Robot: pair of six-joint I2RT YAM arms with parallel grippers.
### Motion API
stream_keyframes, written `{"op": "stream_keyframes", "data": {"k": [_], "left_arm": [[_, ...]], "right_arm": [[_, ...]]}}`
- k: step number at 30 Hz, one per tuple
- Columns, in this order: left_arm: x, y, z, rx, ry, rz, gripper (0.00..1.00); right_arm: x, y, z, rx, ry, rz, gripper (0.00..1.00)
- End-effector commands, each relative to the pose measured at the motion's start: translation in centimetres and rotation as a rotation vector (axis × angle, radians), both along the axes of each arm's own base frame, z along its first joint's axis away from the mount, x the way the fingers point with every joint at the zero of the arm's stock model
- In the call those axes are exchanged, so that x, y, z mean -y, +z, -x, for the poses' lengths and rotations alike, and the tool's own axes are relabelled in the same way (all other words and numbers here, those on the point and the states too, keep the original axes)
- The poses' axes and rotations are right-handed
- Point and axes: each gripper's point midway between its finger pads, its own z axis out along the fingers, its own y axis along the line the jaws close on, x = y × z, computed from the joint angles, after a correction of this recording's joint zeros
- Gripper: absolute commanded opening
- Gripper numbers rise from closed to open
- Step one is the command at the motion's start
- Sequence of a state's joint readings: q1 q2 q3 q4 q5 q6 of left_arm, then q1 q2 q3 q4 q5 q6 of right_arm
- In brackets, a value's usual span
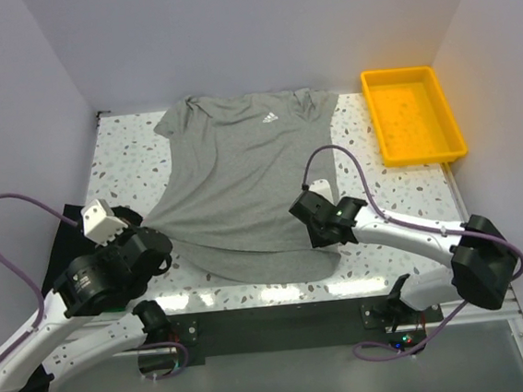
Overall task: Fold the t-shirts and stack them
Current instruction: Flatten the tshirt out
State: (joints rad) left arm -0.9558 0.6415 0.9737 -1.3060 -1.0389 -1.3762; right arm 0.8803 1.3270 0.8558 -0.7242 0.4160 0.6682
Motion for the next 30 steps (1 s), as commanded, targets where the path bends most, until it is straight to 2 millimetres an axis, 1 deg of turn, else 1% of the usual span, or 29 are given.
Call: {"op": "stream_keyframes", "data": {"k": [1,3,4,5,9,11,12,15,21,25,30], "left_arm": [[-1.4,2.7,-0.6,0.085,0.06,-0.038,0.0],[-1.5,3.3,-0.7,0.095,0.06,-0.039,0.0],[-1.5,3.5,-0.7,0.1,0.063,-0.036,0.0],[-1.6,3.7,-0.7,0.103,0.064,-0.036,0.0],[-1.7,3.9,-0.7,0.109,0.065,-0.034,0.0],[-1.7,3.8,-0.6,0.107,0.062,-0.04,0.0],[-1.6,3.9,-0.7,0.108,0.063,-0.037,0.0],[-1.7,3.8,-0.6,0.107,0.064,-0.043,0.0],[-1.8,4.1,-0.7,0.112,0.064,-0.05,0.0],[-1.8,4.1,-0.7,0.109,0.064,-0.058,0.0],[-1.8,4.1,-0.7,0.111,0.062,-0.055,0.0]], "right_arm": [[-3.8,1.6,-1.3,0.057,0.141,-0.036,0.37],[-4.7,1.1,-1.2,0.045,0.175,-0.015,0.37],[-4.8,0.7,-1.2,0.038,0.192,-0.001,0.37],[-5.0,0.1,-1.1,0.023,0.204,0.013,0.37],[-6.4,-0.8,-1.2,0.011,0.252,-0.015,0.38],[-6.7,-1.2,-1.2,0.005,0.265,-0.015,0.38],[-6.9,-1.7,-1.2,-0.005,0.271,-0.011,0.38],[-7.3,-2.5,-1.2,-0.02,0.287,-0.011,0.38],[-7.6,-3.8,-0.9,-0.049,0.303,-0.013,0.43],[-7.2,-4.5,-0.8,-0.059,0.294,0.008,0.46],[-7.3,-4.5,-1.2,-0.047,0.281,0.014,0.53]]}}
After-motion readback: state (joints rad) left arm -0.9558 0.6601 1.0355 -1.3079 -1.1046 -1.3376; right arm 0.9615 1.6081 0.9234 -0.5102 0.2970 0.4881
